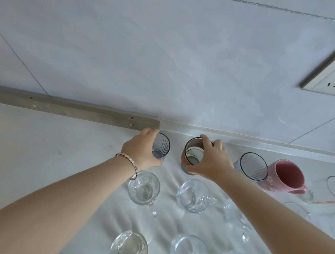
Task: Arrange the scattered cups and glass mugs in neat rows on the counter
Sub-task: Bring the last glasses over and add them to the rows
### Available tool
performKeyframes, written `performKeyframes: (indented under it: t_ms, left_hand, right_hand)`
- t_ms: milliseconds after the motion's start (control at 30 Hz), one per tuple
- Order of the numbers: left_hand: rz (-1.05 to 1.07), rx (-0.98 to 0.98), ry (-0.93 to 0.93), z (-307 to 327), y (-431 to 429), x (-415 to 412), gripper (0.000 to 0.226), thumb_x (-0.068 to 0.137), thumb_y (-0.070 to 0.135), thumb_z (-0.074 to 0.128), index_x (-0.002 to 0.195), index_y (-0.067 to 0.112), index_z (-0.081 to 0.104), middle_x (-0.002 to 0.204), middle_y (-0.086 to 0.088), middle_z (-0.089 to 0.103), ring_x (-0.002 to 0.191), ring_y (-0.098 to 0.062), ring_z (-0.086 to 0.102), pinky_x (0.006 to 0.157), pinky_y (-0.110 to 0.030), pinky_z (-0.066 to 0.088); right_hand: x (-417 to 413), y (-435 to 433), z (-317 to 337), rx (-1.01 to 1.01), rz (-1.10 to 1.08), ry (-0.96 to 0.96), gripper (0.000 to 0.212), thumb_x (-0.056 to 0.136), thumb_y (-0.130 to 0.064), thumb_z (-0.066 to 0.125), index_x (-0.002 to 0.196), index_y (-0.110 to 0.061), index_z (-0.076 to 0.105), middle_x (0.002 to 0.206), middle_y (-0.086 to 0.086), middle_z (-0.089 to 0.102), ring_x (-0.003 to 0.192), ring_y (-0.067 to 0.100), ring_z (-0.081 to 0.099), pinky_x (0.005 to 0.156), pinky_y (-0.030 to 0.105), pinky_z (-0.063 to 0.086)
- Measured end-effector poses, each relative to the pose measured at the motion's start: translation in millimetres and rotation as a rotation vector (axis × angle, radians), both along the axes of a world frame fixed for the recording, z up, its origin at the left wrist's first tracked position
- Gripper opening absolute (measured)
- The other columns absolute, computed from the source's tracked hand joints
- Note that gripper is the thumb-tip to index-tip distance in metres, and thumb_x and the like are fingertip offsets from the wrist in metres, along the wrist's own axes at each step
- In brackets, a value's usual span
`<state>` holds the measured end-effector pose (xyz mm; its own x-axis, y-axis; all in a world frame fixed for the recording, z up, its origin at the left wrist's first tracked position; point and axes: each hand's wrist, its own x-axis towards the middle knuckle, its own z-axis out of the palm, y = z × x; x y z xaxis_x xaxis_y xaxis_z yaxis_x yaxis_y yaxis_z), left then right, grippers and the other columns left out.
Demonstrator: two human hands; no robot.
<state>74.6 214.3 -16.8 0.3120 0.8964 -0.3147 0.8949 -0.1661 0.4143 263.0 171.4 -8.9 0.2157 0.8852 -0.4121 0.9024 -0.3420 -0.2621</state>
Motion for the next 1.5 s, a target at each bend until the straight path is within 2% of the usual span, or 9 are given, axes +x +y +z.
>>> performKeyframes:
  t_ms: [200,367,433,567,700,867,1033,1233,1500]
  left_hand:
    - [0.071,0.004,-0.009,-3,0,-1,0.086,0.072,0.034,0.073,0.144,0.019,0.027,0.147,0.001,0.031,0.124,-0.022,0.050,0.093,-0.035,0.046]
    - [0.077,-0.038,0.044,2,-3,1,0.091,0.071,0.034,0.074,0.145,0.019,0.023,0.150,-0.001,0.026,0.128,-0.025,0.047,0.096,-0.037,0.044]
    - [0.081,-0.028,0.090,5,-7,8,0.098,0.069,0.039,0.073,0.147,0.019,0.016,0.153,-0.005,0.020,0.135,-0.030,0.035,0.105,-0.041,0.038]
    - [-0.019,0.226,-0.010,23,-28,51,0.092,0.074,0.050,0.054,0.148,0.014,0.014,0.158,-0.012,0.008,0.146,-0.029,0.010,0.119,-0.043,0.016]
    - [-0.310,0.316,-0.101,32,-53,125,0.087,0.080,0.047,0.058,0.148,0.010,0.016,0.159,-0.010,0.008,0.148,-0.026,0.008,0.121,-0.040,0.013]
    - [-0.366,0.130,0.033,10,-66,213,0.092,0.078,0.047,0.062,0.147,0.012,0.013,0.154,-0.011,0.020,0.140,-0.028,0.028,0.112,-0.040,0.029]
    - [-0.231,0.039,0.081,5,-66,243,0.076,0.077,0.037,0.067,0.139,0.014,0.029,0.141,-0.009,0.036,0.124,-0.031,0.044,0.093,-0.040,0.043]
    - [-0.131,0.082,0.118,5,-53,230,0.057,0.075,0.034,0.068,0.121,0.010,0.044,0.126,-0.010,0.045,0.113,-0.032,0.049,0.075,-0.036,0.041]
    - [-0.127,0.055,0.083,1,-50,221,0.068,0.074,0.035,0.069,0.132,0.012,0.040,0.132,-0.008,0.042,0.118,-0.033,0.044,0.090,-0.039,0.047]
  right_hand:
    - [-6,3,-7,0.032,0.054,-0.017,0.099,0.068,-0.050,0.072,0.145,-0.026,0.016,0.132,0.011,0.035,0.123,0.031,0.039,0.095,0.040,0.046]
    - [4,-7,-5,0.049,0.055,0.079,0.109,0.068,-0.062,0.070,0.149,-0.028,0.005,0.141,0.008,0.032,0.133,0.027,0.034,0.106,0.040,0.039]
    - [16,-16,2,0.080,0.064,0.110,0.099,0.074,-0.061,0.064,0.149,-0.025,0.011,0.144,0.007,0.032,0.136,0.025,0.031,0.108,0.040,0.035]
    - [74,-34,21,0.200,0.031,0.041,0.060,0.090,-0.039,0.055,0.142,-0.016,0.036,0.144,0.007,0.038,0.136,0.024,0.032,0.112,0.037,0.030]
    - [145,-52,29,0.086,-0.057,-0.114,0.063,0.086,-0.024,0.058,0.144,-0.018,0.033,0.150,0.008,0.028,0.138,0.026,0.027,0.111,0.038,0.029]
    - [186,-69,19,-0.051,-0.154,-0.070,0.081,0.083,-0.047,0.060,0.148,-0.024,0.019,0.152,0.009,0.022,0.139,0.031,0.028,0.110,0.041,0.030]
    - [198,-72,9,-0.011,-0.153,-0.005,0.083,0.077,-0.045,0.066,0.146,-0.024,0.025,0.144,0.006,0.034,0.128,0.031,0.044,0.104,0.039,0.041]
    - [208,-71,5,0.038,-0.038,0.091,0.093,0.071,-0.040,0.074,0.147,-0.020,0.024,0.149,-0.002,0.032,0.132,0.022,0.042,0.107,0.036,0.038]
    - [212,-62,-1,0.048,0.087,0.106,0.093,0.070,-0.027,0.077,0.147,-0.021,0.025,0.149,-0.005,0.031,0.132,0.021,0.041,0.104,0.034,0.040]
